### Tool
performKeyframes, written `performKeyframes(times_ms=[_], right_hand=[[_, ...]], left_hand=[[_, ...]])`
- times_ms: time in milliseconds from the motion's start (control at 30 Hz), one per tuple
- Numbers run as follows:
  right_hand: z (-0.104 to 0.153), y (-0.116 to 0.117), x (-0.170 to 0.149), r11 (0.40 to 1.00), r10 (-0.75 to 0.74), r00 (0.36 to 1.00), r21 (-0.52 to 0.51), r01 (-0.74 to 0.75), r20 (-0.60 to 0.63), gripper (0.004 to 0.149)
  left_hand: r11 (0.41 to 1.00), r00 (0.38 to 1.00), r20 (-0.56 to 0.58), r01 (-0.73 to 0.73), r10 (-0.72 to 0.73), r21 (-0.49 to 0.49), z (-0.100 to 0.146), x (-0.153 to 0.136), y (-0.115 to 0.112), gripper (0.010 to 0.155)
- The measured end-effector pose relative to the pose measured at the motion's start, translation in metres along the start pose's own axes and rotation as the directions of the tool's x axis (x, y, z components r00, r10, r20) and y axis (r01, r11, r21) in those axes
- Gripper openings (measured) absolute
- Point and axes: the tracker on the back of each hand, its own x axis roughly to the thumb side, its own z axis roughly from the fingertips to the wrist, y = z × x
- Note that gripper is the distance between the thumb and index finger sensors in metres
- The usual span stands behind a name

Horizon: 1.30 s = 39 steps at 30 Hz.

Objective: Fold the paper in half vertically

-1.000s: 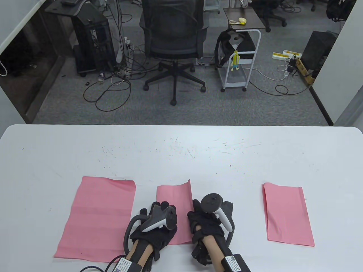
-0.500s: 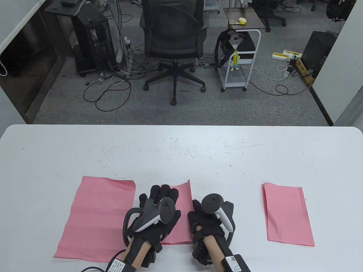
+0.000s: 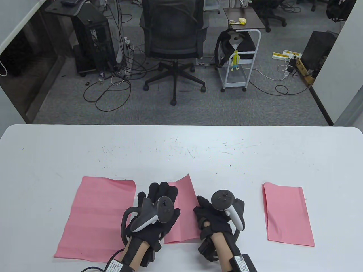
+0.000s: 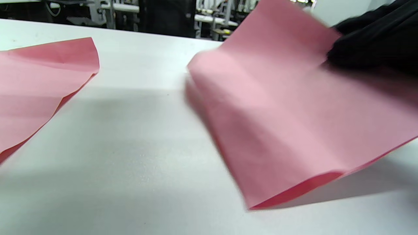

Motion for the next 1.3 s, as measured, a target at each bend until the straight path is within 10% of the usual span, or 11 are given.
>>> performKeyframes(times_ms=[300, 500, 800, 1300], right_hand=[[0.051, -0.139, -0.052, 0.963, -0.086, 0.99, -0.263, 0.053, -0.115, 0.048], [0.072, -0.187, -0.119, 0.937, -0.167, 0.953, -0.342, 0.074, -0.252, 0.049], [0.065, -0.197, -0.185, 0.944, -0.174, 0.893, -0.329, 0.031, -0.414, 0.05], [0.044, -0.181, -0.184, 0.915, 0.067, 0.778, -0.273, -0.298, -0.624, 0.063]], left_hand=[[0.999, 1.0, -0.009, -0.026, 0.026, 0.023, 0.003, -0.009, 0.006, 0.077], [0.999, 1.0, -0.014, -0.022, 0.022, 0.027, 0.003, -0.009, 0.007, 0.077], [1.0, 0.999, -0.034, -0.012, 0.013, 0.023, 0.003, -0.012, 0.007, 0.077], [1.0, 0.999, -0.052, 0.0, 0.0, 0.005, 0.002, -0.014, 0.006, 0.077]])
